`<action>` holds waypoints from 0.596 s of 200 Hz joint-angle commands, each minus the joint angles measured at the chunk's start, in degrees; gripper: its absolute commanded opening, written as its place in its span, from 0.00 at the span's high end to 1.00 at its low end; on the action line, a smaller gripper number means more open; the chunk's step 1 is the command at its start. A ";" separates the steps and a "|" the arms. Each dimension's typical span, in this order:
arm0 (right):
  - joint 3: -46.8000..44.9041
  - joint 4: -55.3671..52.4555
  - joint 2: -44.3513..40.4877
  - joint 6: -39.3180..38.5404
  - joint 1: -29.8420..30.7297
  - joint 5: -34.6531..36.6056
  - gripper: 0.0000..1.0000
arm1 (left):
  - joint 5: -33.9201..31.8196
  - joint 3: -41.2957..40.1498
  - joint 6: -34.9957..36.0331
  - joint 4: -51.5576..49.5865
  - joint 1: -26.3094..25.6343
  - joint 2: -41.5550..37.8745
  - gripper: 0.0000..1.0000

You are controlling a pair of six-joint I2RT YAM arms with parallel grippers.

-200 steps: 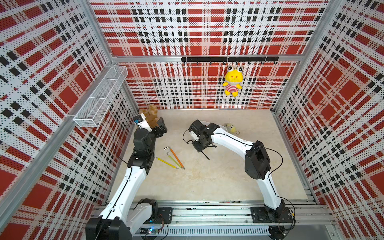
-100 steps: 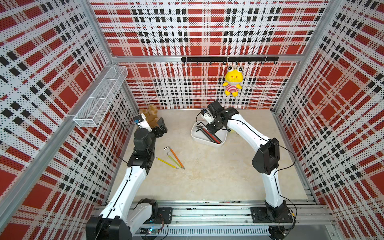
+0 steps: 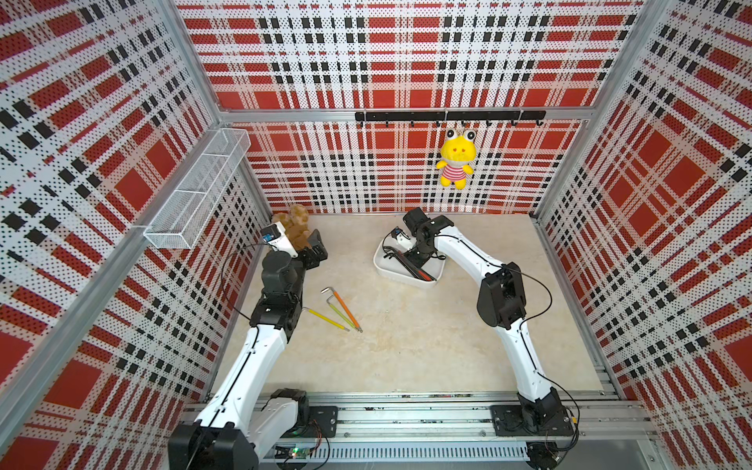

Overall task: Put the hex key on the desktop into the storage box
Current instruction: Place the Allen key in the storage box.

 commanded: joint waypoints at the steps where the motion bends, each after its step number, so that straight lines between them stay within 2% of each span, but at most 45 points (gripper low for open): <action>1: 1.76 2.55 1.24 0.58 -0.70 0.81 1.00 | 0.16 1.09 -0.03 0.00 0.39 -0.17 0.01; 119: -0.36 8.42 6.43 4.20 -2.28 1.59 1.00 | 0.02 0.91 -0.03 0.04 0.39 0.05 0.01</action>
